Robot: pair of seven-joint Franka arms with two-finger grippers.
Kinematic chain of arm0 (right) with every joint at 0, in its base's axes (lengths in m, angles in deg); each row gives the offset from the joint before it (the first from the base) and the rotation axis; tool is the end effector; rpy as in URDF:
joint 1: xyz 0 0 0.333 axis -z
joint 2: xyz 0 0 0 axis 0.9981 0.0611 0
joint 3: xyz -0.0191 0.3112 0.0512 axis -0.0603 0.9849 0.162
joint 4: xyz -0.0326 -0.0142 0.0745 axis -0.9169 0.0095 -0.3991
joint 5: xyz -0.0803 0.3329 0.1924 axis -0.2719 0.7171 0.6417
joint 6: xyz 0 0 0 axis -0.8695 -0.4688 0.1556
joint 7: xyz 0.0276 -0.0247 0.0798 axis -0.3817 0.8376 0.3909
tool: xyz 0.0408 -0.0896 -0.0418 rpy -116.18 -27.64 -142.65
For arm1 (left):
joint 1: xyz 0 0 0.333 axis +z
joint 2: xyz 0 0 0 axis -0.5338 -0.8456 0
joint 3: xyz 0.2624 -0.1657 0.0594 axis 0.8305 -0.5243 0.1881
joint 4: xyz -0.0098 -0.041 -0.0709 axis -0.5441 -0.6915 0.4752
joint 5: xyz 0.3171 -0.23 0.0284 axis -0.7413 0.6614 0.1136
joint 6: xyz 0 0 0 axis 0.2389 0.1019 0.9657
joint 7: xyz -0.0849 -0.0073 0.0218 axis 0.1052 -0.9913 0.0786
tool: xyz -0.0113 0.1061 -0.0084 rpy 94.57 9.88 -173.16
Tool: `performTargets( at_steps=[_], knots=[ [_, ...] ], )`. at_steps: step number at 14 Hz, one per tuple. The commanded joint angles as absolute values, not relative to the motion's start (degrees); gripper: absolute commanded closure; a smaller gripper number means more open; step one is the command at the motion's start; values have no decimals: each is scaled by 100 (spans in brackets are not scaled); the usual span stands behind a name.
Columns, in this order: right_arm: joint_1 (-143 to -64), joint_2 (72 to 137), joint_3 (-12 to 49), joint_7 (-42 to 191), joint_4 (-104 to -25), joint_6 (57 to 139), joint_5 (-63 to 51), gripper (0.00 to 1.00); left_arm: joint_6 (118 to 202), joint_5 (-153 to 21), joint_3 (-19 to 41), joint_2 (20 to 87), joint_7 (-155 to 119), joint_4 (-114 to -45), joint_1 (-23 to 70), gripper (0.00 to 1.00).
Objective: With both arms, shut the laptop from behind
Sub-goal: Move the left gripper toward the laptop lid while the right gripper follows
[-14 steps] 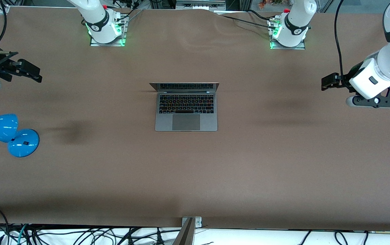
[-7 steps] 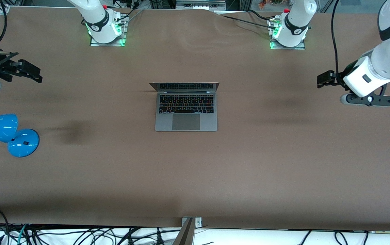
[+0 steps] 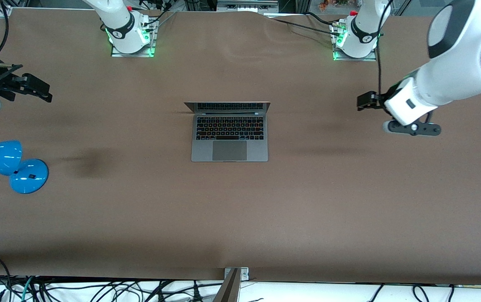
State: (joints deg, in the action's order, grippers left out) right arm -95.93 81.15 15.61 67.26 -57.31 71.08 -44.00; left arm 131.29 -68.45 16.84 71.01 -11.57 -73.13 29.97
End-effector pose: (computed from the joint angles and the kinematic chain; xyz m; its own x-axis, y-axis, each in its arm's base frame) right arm 0.5526 0.0099 0.6048 0.9978 -0.0183 -0.0644 -0.0170 -0.9997 0.0200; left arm 0.5601 -0.1498 0.5200 0.9671 -0.0325 -0.2523 -0.0104 -0.9960 0.0886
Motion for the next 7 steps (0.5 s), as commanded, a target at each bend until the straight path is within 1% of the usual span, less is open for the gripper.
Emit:
performTargets(
  at_steps=[1,4,7],
  knots=[
    [-9590,8112,1568,6648,-5699,7104,-4323,0,13179,-6746,1270,7090,-585,-7401,2971,0],
    [-9581,8138,1559,6743,-5708,7104,-4288,0,13135,-6746,874,7107,-295,-7629,2971,0],
    [-9695,8225,1568,6824,-5726,6903,-4156,0,13188,-6737,356,7055,513,-7657,2954,0]
  ],
)
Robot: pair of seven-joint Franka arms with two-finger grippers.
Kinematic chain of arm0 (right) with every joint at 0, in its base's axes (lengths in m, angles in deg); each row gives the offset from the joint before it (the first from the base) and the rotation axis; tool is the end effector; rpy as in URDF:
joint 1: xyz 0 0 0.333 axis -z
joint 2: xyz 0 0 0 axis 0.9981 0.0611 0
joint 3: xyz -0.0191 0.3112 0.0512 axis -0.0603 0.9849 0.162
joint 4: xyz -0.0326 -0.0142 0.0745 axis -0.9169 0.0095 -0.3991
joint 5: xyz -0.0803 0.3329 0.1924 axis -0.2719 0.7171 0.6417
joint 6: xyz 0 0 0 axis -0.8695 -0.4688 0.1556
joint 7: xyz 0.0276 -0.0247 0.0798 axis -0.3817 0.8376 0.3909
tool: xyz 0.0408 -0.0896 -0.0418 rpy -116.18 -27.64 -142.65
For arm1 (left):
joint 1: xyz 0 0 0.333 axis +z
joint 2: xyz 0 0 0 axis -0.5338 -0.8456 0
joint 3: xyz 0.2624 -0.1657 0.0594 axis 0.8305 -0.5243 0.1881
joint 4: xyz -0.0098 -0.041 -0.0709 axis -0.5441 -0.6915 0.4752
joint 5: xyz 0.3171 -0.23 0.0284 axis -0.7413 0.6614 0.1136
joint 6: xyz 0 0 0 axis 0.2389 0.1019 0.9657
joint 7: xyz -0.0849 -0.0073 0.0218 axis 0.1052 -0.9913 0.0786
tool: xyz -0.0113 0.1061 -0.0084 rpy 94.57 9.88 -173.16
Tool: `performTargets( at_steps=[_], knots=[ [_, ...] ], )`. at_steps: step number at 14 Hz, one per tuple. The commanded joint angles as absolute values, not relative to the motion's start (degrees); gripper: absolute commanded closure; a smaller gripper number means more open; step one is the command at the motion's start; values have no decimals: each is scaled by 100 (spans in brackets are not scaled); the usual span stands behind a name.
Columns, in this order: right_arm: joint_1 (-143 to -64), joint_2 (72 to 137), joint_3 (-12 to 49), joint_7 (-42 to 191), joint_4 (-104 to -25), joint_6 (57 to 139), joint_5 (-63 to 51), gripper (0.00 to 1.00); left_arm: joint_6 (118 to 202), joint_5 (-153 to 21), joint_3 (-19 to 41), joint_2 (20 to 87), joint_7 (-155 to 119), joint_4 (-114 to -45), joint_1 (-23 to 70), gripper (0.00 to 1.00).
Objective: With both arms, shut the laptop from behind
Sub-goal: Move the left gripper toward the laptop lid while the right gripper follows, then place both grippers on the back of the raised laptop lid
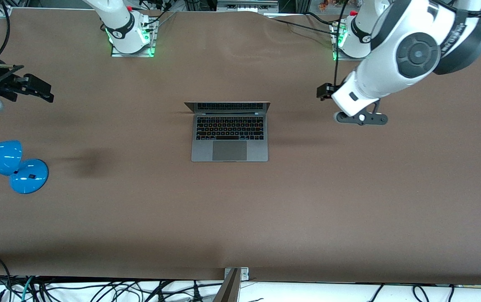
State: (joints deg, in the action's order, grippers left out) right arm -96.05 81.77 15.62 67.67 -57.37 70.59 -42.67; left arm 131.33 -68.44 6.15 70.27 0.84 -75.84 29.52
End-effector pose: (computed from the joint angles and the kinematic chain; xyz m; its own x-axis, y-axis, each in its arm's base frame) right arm 0.5544 0.0142 0.5977 0.9963 -0.0083 -0.0855 -0.0084 -1.0000 -0.0015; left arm 0.5183 -0.2480 0.4965 0.9469 -0.0057 -0.3215 0.0068 -0.9993 0.0377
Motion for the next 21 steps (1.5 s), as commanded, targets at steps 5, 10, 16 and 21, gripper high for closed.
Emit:
performTargets(
  at_steps=[5,10,16,21],
  knots=[
    [-10352,8541,1568,6780,-5831,6166,-3875,0,13293,-6623,-251,6739,1260,-7630,2875,0],
    [-11293,8964,1577,6630,-6235,5934,-2971,0,13355,-5798,-543,6063,1877,-7578,2831,15],
    [-12040,9139,1735,5297,-6560,6453,-2742,58,14163,-5349,-543,5456,3265,-7455,2497,100],
    [-12455,9569,1744,4969,-6552,6936,-2627,100,14225,-5392,-543,5191,3442,-7252,2426,100]
  ],
)
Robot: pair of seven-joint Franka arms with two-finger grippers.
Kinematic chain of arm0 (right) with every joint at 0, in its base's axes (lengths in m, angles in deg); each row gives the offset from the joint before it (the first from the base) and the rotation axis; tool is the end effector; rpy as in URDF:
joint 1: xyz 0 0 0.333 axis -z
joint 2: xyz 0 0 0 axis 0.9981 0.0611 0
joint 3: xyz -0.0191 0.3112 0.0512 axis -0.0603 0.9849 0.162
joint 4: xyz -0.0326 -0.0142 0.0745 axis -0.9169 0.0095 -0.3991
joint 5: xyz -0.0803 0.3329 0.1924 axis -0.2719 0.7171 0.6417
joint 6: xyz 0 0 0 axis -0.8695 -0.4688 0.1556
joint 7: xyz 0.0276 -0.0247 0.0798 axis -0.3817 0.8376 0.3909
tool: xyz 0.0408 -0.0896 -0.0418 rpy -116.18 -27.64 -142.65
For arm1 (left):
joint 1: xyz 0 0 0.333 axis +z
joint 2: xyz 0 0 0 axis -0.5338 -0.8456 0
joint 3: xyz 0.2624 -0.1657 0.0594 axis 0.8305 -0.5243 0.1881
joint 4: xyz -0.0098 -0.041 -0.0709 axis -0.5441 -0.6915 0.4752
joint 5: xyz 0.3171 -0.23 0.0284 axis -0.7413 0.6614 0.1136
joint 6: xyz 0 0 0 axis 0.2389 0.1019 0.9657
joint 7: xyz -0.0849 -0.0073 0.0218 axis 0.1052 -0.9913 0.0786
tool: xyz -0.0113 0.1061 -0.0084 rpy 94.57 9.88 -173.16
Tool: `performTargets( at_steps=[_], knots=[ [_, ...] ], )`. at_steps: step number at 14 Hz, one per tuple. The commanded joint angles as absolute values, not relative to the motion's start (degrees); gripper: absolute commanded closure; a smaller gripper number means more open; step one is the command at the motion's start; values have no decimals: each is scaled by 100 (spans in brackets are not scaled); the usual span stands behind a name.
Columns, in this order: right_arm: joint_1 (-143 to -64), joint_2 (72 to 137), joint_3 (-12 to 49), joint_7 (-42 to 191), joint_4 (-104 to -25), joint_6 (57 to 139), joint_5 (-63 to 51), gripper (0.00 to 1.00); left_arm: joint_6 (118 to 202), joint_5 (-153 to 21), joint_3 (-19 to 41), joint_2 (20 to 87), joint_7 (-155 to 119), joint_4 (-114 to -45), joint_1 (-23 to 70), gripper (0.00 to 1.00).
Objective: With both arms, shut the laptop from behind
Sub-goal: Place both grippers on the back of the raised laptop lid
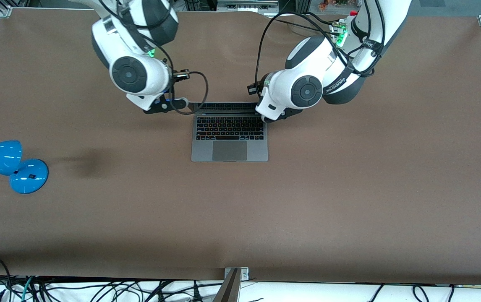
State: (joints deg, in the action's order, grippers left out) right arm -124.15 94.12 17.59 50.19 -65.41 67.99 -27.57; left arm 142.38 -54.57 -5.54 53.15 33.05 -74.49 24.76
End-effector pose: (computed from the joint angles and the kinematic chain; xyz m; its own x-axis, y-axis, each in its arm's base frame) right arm 0.4675 0.3252 0.4145 0.8452 0.1553 -0.5114 0.1478 -0.9875 -0.0557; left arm 0.4757 -0.4139 0.3836 0.7301 0.2893 -0.6191 0.3889 -0.9209 0.0283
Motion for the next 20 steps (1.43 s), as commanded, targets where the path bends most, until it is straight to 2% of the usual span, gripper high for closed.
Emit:
performTargets(
  at_steps=[1,8,13,20],
  knots=[
    [-12473,9675,1744,4978,-6534,6954,-2488,100,14225,-5419,-543,5174,3416,-7252,2426,100],
    [-12552,10071,1744,5039,-6403,7411,-2240,100,14515,-5840,-543,4840,3433,-7261,2277,100],
    [-12526,10440,1726,5057,-5946,7630,-2310,100,14673,-6112,-508,4603,3363,-7244,2277,100],
    [-12421,10756,1682,5338,-5831,8316,-2302,100,14761,-6509,-464,3997,3354,-6612,2286,100]
  ],
)
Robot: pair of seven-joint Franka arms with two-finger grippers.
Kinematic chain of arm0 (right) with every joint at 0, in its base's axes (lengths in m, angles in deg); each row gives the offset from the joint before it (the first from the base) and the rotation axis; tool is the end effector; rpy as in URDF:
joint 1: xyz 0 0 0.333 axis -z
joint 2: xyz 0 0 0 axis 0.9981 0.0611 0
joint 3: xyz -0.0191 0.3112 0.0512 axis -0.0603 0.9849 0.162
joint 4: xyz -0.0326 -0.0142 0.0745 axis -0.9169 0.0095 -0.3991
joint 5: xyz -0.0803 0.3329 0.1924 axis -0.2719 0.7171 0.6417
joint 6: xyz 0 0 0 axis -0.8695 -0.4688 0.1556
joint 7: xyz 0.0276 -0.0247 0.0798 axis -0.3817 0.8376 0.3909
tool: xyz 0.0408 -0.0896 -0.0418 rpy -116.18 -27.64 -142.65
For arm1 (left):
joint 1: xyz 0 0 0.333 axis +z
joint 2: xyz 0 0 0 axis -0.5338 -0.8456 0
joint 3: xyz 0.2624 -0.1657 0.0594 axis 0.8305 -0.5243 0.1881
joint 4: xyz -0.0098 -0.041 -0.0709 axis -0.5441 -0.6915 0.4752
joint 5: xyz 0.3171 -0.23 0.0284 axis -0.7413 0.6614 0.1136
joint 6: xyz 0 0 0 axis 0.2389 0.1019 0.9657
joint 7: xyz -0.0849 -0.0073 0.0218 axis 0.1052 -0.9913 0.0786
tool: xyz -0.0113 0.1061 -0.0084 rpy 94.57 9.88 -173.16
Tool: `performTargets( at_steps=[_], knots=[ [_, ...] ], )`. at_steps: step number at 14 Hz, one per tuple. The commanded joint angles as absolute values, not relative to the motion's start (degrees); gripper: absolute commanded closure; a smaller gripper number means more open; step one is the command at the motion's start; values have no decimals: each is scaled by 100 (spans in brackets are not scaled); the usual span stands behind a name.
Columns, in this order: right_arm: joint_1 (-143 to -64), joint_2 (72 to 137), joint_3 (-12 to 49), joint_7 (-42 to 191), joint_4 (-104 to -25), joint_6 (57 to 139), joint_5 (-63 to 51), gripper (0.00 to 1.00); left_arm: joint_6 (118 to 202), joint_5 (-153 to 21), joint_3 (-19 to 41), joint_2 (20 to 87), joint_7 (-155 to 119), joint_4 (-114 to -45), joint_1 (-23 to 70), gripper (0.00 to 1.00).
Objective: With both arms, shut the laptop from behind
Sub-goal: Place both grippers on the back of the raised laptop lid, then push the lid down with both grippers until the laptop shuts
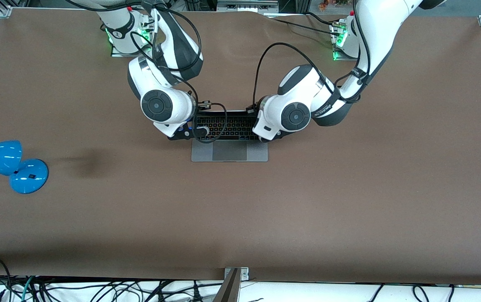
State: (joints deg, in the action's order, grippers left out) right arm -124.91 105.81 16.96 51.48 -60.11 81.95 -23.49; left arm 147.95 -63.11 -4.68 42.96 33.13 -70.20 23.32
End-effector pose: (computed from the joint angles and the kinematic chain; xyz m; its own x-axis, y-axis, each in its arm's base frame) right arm 0.5183 0.3626 0.3407 0.9024 0.1390 -0.4078 0.0961 -0.9876 -0.1239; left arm 0.5106 -0.4187 0.3114 0.7629 0.3059 -0.5696 0.3802 -0.9248 0.0125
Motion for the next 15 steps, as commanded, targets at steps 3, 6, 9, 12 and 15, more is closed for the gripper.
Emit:
performTargets(
  at_steps=[3,6,9,12,15],
  knots=[
    [-12350,10932,1674,5522,-5796,8631,-2311,100,14779,-6640,-394,3821,3346,-6409,2277,100],
    [-12306,11082,1682,5593,-5796,9019,-2302,100,14796,-6807,-332,3584,3337,-6181,2277,100],
    [-12218,11275,1682,5882,-5787,9309,-2302,100,15120,-6843,-209,3390,3311,-6136,2268,100],
    [-12174,11599,1673,6024,-5551,9380,-2302,100,15481,-7061,-103,3171,3170,-6119,2268,100],
    [-12157,11934,1673,6015,-5234,9380,-2302,100,15552,-7255,-95,2907,3170,-5944,2268,100]
  ],
)
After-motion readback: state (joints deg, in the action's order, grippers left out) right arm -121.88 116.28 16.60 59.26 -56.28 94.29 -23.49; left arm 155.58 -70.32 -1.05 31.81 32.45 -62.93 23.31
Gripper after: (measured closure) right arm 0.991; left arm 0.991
